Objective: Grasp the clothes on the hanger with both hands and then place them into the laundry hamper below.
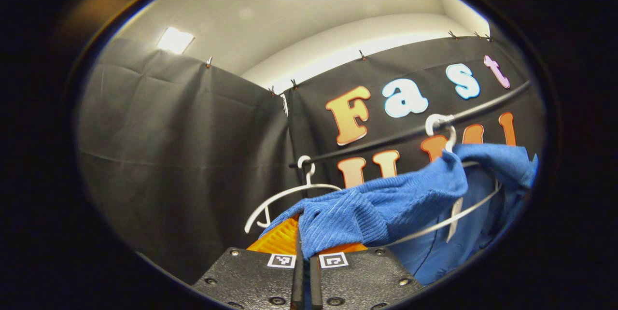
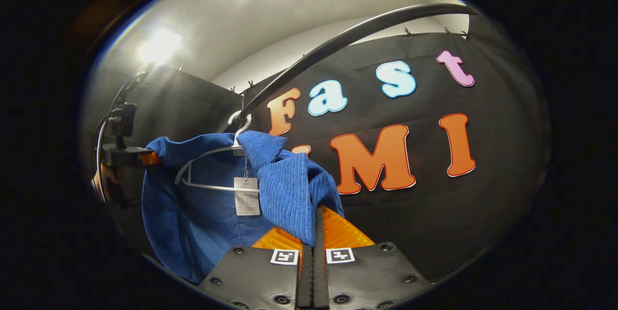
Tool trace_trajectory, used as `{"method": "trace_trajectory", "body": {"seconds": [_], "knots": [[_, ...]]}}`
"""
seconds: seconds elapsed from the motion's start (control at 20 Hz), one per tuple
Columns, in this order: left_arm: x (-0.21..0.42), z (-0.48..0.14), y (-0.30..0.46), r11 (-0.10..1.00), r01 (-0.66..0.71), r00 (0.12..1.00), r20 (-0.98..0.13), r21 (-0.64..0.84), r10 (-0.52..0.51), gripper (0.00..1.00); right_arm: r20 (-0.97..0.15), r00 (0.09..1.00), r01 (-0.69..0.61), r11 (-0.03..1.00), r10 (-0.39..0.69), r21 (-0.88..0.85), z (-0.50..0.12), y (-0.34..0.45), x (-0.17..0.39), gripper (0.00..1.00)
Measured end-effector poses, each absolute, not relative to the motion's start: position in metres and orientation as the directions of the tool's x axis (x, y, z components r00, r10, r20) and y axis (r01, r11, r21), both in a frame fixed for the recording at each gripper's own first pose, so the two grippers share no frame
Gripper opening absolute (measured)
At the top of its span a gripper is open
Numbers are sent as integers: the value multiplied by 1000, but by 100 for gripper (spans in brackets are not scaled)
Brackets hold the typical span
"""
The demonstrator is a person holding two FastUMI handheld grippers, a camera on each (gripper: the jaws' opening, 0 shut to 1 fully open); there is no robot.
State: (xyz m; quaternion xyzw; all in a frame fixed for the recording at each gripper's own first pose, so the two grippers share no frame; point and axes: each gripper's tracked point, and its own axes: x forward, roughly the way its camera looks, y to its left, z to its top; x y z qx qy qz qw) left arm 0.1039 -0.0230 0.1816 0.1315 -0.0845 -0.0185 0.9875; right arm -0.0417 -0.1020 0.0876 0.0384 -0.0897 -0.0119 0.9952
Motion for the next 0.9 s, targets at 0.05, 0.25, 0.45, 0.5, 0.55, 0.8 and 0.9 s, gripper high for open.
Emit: {"method": "trace_trajectory", "body": {"seconds": [0.05, 0.25, 0.45, 0.5, 0.55, 0.8, 0.9], "knots": [[114, 195, -24, 966, 30, 981, 177, 257, -78, 2, 181, 983, 20, 997, -34, 80, 89, -100, -43, 7], [170, 210, -24, 939, 82, 976, 163, 333, -142, 3, 193, 980, 29, 996, -44, 83, 91, -92, -51, 7], [221, 165, -36, 924, 174, 976, 66, 342, -208, 5, 204, 975, 71, 994, -86, 78, 95, -92, -58, 8], [228, 147, -34, 925, 199, 975, 29, 323, -220, 5, 209, 973, 86, 993, -100, 75, 96, -93, -60, 7], [236, 129, -31, 929, 220, 974, -9, 298, -228, 3, 211, 971, 102, 992, -115, 72, 96, -95, -62, 8], [241, 63, -22, 937, 272, 962, -76, 218, -262, 5, 214, 963, 155, 986, -164, 56, 99, -103, -59, 8], [233, 32, -22, 934, 294, 954, -121, 201, -274, 5, 224, 957, 174, 983, -182, 54, 104, -110, -56, 7]]}}
